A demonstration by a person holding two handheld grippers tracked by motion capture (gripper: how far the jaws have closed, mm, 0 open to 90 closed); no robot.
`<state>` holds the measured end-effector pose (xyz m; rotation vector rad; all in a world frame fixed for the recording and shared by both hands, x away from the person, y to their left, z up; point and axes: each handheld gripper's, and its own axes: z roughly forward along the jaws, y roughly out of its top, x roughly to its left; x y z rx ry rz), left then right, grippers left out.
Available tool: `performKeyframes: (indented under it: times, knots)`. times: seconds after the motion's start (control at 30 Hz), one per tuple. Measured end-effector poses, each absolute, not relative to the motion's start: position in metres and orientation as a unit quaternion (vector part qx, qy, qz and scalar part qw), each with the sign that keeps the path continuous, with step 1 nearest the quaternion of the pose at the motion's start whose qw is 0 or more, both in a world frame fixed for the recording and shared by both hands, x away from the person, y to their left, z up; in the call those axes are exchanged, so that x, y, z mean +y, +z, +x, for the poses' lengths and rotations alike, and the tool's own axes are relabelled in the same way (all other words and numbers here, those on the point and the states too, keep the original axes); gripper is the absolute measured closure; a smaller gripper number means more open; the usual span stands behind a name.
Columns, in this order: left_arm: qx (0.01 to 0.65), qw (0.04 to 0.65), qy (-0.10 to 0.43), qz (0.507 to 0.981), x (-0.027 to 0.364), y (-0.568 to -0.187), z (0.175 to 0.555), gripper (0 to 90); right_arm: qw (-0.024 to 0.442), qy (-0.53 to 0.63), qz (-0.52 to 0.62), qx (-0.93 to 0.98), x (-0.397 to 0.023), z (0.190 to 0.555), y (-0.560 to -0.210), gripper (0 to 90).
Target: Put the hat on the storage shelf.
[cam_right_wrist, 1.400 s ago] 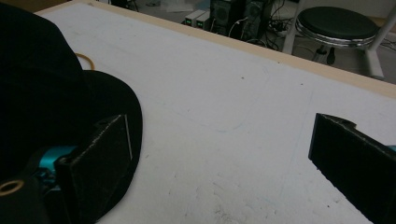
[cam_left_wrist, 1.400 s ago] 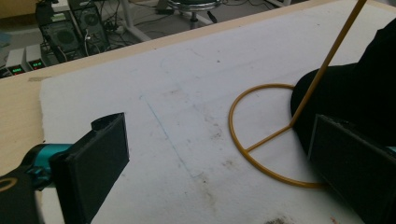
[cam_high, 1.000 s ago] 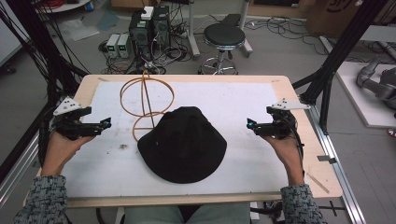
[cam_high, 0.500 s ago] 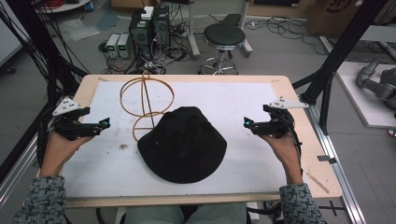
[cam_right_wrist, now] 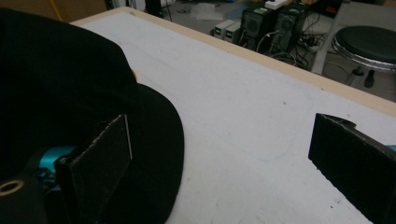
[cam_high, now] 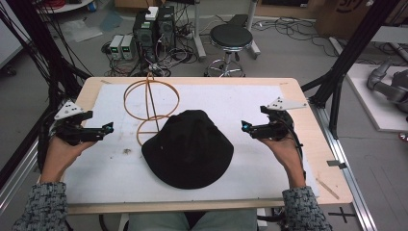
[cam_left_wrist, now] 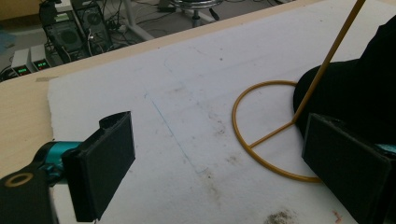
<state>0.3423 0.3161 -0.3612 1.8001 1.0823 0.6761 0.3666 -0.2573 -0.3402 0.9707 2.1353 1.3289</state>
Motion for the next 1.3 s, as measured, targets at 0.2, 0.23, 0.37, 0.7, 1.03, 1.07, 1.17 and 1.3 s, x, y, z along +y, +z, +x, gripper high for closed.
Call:
performKeyframes:
  times: [0.2,0.23,0.37,0.7,1.03,1.07,1.17,1.3]
  knots:
    - [0.437,0.450,0.274,0.730,0.315,-0.360,0.344,9.7,0.202,0.511,0.323,0.770,-0.236,0.374,-0.329,5.5]
    - [0.437,0.450,0.274,0.729,0.315,-0.360,0.344,9.7,0.199,0.514,0.319,0.771,-0.232,0.375,-0.328,5.5]
    - [0.436,0.452,0.275,0.728,0.315,-0.359,0.343,9.8,0.189,0.527,0.295,0.774,-0.215,0.377,-0.325,5.5]
    - [0.436,0.450,0.274,0.730,0.317,-0.360,0.344,9.8,0.158,0.551,0.244,0.782,-0.183,0.374,-0.325,5.5]
    - [0.440,0.451,0.273,0.727,0.318,-0.361,0.344,9.8,0.133,0.570,0.229,0.778,-0.168,0.377,-0.328,6.0]
    - [0.439,0.450,0.274,0.728,0.318,-0.361,0.344,9.8,0.133,0.571,0.225,0.778,-0.166,0.378,-0.329,6.0]
    - [0.438,0.450,0.274,0.728,0.319,-0.360,0.343,9.8,0.128,0.574,0.216,0.780,-0.161,0.379,-0.330,6.0]
    - [0.439,0.451,0.273,0.727,0.319,-0.361,0.343,9.8,0.113,0.585,0.206,0.776,-0.154,0.381,-0.332,7.9]
